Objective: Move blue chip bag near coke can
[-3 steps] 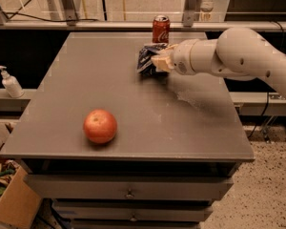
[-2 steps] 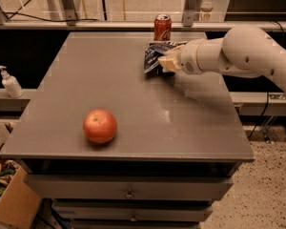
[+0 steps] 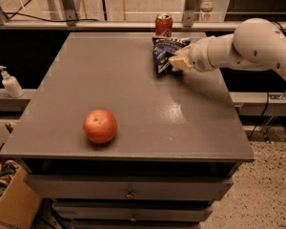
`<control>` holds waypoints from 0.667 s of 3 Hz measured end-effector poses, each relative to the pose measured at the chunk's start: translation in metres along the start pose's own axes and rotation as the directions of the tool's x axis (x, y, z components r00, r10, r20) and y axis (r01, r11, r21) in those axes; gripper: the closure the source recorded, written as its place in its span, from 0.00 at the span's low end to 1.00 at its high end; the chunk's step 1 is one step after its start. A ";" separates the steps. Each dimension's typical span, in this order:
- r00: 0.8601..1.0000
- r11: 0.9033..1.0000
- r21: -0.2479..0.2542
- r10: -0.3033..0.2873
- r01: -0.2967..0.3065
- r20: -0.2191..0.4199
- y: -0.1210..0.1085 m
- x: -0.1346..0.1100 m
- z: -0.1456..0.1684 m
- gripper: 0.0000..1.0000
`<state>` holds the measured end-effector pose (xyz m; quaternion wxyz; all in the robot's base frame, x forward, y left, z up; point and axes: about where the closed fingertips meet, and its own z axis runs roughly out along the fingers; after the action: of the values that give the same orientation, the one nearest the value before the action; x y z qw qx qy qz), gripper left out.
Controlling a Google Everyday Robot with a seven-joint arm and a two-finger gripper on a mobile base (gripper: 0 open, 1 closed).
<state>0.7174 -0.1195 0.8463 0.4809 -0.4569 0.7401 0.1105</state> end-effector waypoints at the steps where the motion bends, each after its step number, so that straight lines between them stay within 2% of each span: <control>1: 1.000 1.000 0.000 0.000 0.000 0.000 0.000 0.000 0.000 0.61; 2: 1.000 1.000 0.000 0.000 0.000 0.000 0.000 0.000 0.000 0.38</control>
Offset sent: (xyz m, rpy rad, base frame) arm -0.0066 -0.0040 0.0160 0.0159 -0.0141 0.0694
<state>0.7175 -0.1198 0.8468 0.4807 -0.4572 0.7401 0.1105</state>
